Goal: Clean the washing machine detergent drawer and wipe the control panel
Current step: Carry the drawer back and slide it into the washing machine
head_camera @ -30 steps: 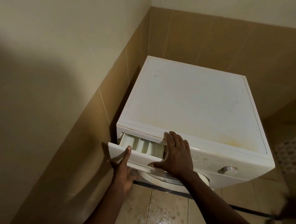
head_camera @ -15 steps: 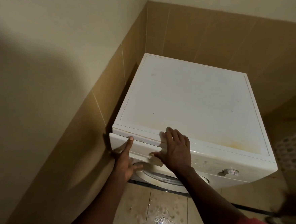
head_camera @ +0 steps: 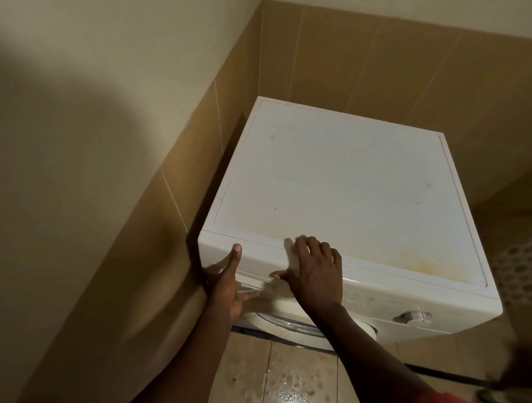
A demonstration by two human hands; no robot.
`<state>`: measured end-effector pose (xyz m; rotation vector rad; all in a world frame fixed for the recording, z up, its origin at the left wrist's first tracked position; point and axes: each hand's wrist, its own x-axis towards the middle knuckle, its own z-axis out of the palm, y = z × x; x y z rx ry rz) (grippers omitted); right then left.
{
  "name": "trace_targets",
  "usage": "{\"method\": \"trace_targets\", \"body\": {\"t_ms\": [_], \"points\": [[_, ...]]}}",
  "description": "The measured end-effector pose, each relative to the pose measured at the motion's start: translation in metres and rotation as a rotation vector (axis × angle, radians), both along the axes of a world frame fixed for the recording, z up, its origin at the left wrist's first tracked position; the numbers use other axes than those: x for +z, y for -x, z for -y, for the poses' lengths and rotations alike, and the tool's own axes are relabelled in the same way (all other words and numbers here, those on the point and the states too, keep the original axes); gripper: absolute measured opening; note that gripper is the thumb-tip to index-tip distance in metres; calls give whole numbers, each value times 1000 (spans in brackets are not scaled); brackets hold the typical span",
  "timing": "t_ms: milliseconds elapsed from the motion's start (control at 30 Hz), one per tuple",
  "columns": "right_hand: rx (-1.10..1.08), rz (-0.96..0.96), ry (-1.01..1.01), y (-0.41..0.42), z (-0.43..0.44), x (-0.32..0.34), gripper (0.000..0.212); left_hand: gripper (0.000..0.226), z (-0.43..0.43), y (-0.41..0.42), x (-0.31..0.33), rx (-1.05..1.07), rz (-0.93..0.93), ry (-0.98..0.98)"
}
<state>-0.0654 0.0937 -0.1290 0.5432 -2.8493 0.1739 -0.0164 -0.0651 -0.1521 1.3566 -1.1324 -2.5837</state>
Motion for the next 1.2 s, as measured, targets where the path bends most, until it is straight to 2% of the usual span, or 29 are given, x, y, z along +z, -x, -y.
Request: {"method": "trace_targets", "body": {"t_ms": [133, 233, 333, 433, 567, 733, 833, 933, 1200], "points": [[4, 28, 3, 2, 0, 0, 73, 115, 0, 2, -1, 13, 16, 3], [-17, 80, 6, 3, 0, 3, 76, 121, -6, 1, -4, 50, 67, -3], [-3, 140, 102, 10, -6, 9, 76, 124, -17, 2, -10, 174, 132, -19], [32, 208, 170, 19, -15, 17, 71, 129, -34, 5, -3, 204, 97, -57], [28, 323, 192, 26, -15, 27, 72, 105, -39, 12, -1, 261, 23, -55], [-7, 434, 69, 44, -22, 31, 57, 103, -30, 16, -3, 187, -75, -171], [-15, 572, 42, 52, -26, 34, 57, 110, -28, 20, -5, 185, -90, -210], [6, 690, 41, 58, -27, 32, 60, 91, -30, 24, -8, 250, -62, -222], [66, 728, 58, 69, -32, 23, 52, 71, -35, 22, -3, 273, -57, -170]]}}
